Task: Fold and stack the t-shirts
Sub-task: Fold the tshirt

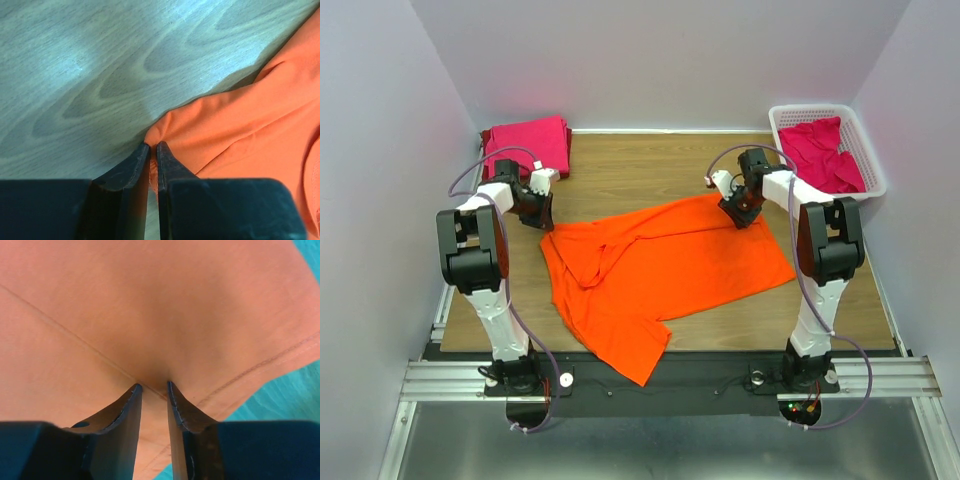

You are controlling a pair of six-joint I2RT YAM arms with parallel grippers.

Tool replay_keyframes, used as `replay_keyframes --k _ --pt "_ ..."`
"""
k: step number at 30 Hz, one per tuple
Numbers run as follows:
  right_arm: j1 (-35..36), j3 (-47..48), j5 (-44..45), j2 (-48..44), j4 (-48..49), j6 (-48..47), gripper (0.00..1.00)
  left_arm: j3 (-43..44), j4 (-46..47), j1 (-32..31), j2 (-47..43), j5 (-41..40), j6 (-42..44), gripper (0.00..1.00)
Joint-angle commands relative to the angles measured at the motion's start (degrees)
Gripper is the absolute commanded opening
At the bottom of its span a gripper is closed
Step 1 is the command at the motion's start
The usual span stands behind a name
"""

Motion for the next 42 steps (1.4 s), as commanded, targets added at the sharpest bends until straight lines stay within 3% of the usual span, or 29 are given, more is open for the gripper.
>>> replay_keyframes --k 1,4,8,9,10,12,24,25,26,28,30,36,38,41,42 --pt "0.5 -0.8 2.4 -0.2 3.7 -0.9 0.31 1.7 -0.9 0.4 1.9 -0.6 0.3 0.18" --pt "0.5 -1.1 2.9 -0.9 3.9 -0.9 0.28 2.5 -1.0 0.3 2.5 -0.9 0.3 0.15" --pt "0.5 -1.5 3.7 -1.9 4.0 -1.6 0.15 3.9 -1.1 0.4 3.5 -1.2 0.4 0.08" --pt "0.5 -1.6 4.1 -1.8 4.0 -1.7 0.04 4.5 -1.3 0.3 3.9 -1.5 0.5 0.07" --pt "0.5 -1.6 4.4 -1.8 3.9 -1.9 0.00 4.8 -1.4 0.3 4.0 -1.5 0.4 0.06" --pt "0.4 -2.7 5.2 -2.4 3.9 -2.8 0.01 5.7 -1.5 0.3 4.5 -2.2 0.3 0.00" --pt "-3.6 -5.1 6.7 -5.1 3.8 -7.3 0.01 9.9 -1.3 0.5 7.5 -4.1 -0.2 0.00" --pt "-3.4 -5.0 5.5 -5.3 3.7 -6.8 0.06 10.2 -1.6 0.4 7.6 -3.9 -0.2 0.00" --pt "-2.8 -4.7 4.8 -5.6 3.2 -6.2 0.20 10.5 -1.7 0.5 7.7 -3.2 -0.1 0.03" --pt "-2.2 -4.4 2.3 -6.3 2.4 -5.6 0.37 10.5 -1.6 0.5 7.4 -2.4 0.2 0.04" --pt "-1.2 -3.2 0.6 -7.0 0.9 -4.6 0.41 11.2 -1.4 0.5 7.5 -2.9 0.3 0.04" --pt "-0.1 4.6 -5.5 -5.6 -3.3 1.5 0.41 19.1 -4.8 0.4 12.7 -2.7 1.7 0.02" --pt "0.7 7.7 -7.7 -5.2 -3.6 4.0 0.41 21.2 -6.1 0.5 13.7 -1.8 1.9 0.14" --pt "1.8 11.3 -9.1 -2.9 -3.5 7.6 0.41 24.9 -7.2 0.7 14.1 0.5 1.4 0.46" --pt "2.2 12.1 -9.4 -2.1 -3.6 8.5 0.41 25.7 -7.5 0.7 12.7 2.6 1.9 0.50"
